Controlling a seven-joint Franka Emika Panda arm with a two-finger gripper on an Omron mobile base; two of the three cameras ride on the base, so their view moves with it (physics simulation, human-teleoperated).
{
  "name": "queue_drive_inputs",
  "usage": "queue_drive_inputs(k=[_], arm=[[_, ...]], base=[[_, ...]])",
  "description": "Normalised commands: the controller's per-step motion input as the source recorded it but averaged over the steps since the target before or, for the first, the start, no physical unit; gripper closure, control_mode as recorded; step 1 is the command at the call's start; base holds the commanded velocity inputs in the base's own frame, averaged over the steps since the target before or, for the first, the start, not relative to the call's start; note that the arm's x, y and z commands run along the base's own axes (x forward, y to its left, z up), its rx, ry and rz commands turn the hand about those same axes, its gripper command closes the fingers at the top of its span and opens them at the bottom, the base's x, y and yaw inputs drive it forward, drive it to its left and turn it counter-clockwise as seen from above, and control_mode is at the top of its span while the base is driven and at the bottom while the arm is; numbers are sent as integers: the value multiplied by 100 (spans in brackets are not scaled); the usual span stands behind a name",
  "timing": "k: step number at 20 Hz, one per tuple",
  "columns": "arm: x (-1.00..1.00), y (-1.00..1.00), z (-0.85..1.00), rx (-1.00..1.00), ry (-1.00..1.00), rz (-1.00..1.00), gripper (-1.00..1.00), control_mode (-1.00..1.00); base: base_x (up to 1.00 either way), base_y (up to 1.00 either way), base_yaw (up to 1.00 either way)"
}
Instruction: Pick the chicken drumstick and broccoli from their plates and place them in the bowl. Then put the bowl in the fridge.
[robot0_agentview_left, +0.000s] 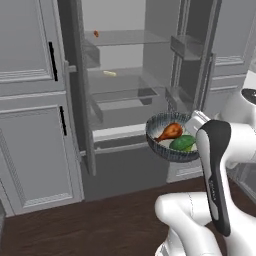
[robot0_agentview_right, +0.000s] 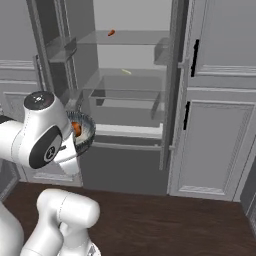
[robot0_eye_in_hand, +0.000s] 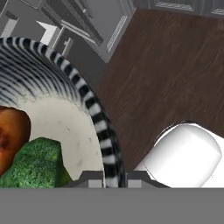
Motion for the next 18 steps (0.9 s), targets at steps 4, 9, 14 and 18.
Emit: queue_drive_inputs(k=[4,9,14,18], arm=[[0,0,0,0,0,0,100,100],[0,0,0,0,0,0,100,100],[0,0,0,0,0,0,100,100],[0,0,0,0,0,0,100,100]], base=[[100,-11,0],[94,-20,3],[72,-30,9],[46,-20,8]])
